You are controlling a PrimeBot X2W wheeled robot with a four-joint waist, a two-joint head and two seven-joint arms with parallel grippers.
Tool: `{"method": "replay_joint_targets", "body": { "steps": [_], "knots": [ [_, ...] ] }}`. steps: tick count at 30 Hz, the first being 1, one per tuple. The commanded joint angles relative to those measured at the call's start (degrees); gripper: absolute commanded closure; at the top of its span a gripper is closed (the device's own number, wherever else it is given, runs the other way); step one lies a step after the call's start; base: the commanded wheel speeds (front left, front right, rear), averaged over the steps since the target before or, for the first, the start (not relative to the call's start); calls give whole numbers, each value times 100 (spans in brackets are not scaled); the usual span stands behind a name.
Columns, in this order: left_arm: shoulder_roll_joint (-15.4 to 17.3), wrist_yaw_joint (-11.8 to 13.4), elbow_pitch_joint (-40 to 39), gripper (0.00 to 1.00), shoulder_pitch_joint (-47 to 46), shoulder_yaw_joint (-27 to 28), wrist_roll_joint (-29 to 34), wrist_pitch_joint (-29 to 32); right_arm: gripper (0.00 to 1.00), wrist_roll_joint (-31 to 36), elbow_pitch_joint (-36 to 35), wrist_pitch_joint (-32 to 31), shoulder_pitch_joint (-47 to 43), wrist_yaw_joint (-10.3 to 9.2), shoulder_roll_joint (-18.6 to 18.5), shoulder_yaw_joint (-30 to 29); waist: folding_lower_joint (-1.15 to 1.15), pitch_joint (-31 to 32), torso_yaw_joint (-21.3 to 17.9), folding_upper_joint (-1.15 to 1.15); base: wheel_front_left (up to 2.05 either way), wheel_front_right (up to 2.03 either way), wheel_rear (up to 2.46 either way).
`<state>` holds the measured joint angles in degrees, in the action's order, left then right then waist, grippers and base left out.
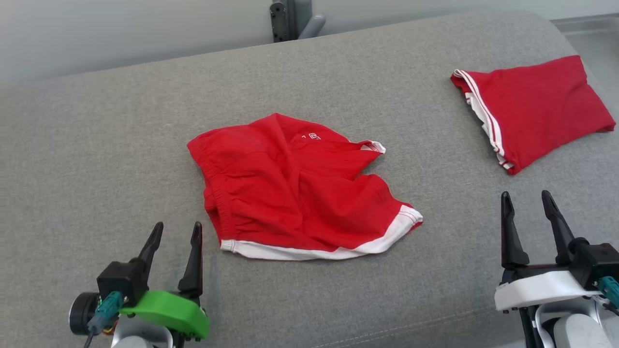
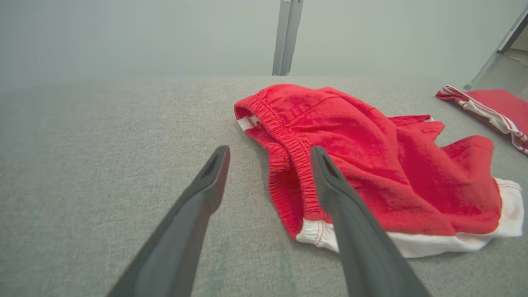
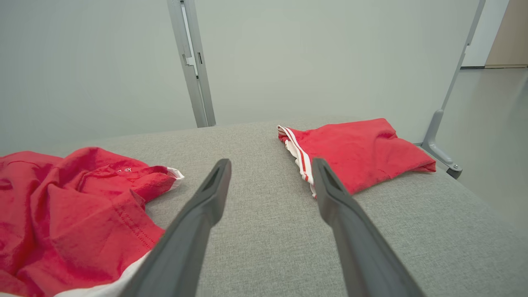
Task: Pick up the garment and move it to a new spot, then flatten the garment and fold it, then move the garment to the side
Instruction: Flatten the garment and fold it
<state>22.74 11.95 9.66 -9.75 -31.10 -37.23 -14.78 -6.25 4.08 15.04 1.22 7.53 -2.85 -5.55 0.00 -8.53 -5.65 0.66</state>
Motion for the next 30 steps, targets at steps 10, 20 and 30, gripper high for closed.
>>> {"method": "replay_joint_targets", "body": {
  "steps": [10,20,30],
  "knots": [
    [-612,-416,-299,0,1138,1388,903,-39,0,212,-124,18,-330,-9,-8,-130,0,427,653,-66,0,0,0],
    [-1173,-1438,-327,0,2041,2440,1669,-40,0,272,169,18,-654,-9,-12,29,0,696,975,-66,0,0,0],
    [-1562,-1853,-339,0,1968,2925,2160,-40,0,210,399,18,-708,-9,-11,35,0,743,913,-66,0,0,0]
  ]
}}
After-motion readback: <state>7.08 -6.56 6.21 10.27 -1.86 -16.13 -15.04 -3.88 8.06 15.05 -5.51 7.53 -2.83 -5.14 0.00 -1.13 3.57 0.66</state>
